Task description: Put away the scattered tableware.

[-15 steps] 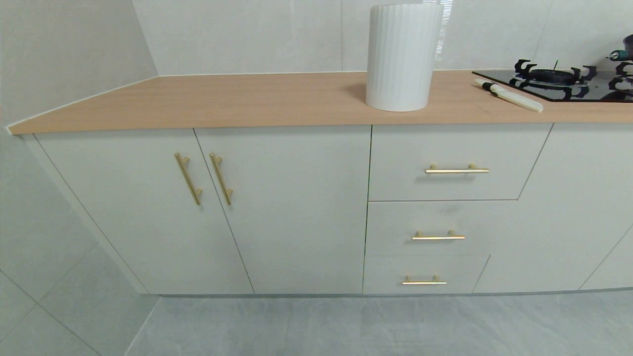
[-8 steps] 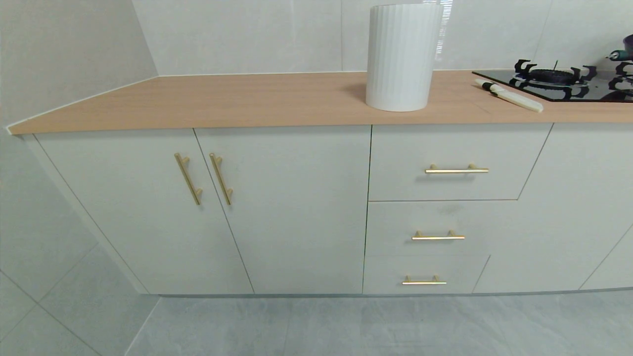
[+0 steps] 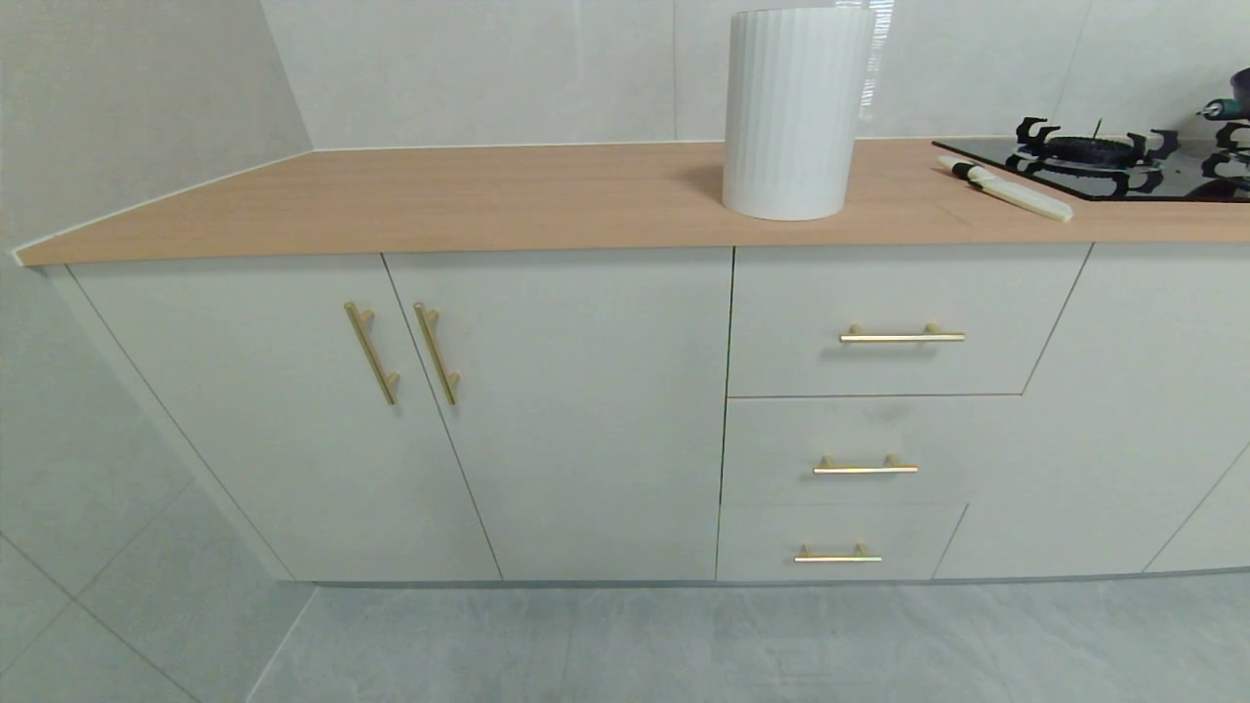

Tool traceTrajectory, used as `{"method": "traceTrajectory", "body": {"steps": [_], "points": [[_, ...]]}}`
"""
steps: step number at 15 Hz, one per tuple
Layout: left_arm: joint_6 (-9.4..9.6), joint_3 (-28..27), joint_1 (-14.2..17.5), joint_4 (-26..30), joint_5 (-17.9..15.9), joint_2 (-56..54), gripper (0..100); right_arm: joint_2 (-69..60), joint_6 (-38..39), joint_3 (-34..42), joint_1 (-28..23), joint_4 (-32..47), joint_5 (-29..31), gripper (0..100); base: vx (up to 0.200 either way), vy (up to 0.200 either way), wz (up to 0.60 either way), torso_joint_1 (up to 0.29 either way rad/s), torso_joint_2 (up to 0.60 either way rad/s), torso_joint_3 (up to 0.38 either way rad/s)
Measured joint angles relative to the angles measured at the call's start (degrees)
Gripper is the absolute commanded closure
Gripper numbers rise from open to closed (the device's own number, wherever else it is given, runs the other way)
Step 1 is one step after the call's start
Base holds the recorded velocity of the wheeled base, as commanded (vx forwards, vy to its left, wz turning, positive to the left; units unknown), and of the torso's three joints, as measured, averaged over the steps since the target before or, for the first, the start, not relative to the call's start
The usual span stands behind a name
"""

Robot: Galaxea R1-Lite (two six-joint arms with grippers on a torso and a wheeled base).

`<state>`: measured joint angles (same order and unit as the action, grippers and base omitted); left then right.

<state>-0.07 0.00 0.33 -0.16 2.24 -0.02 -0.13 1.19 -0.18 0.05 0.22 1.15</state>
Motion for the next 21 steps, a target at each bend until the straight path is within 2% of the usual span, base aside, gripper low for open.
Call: {"method": "traceTrajectory", "body": {"steps": [20,21], "points": [[-0.09,0.00,0.00,0.00,0.02,0.00,0,0.02,-0.13,0.02,0.00,-0.01,-0.17,0,0.200,0.000,0.00,0.001,0.00,0.003],[-0.09,0.00,0.00,-0.02,0.00,0.00,0,0.02,-0.13,0.02,0.00,-0.01,-0.20,0,0.000,0.000,0.00,0.000,0.00,0.000]]}}
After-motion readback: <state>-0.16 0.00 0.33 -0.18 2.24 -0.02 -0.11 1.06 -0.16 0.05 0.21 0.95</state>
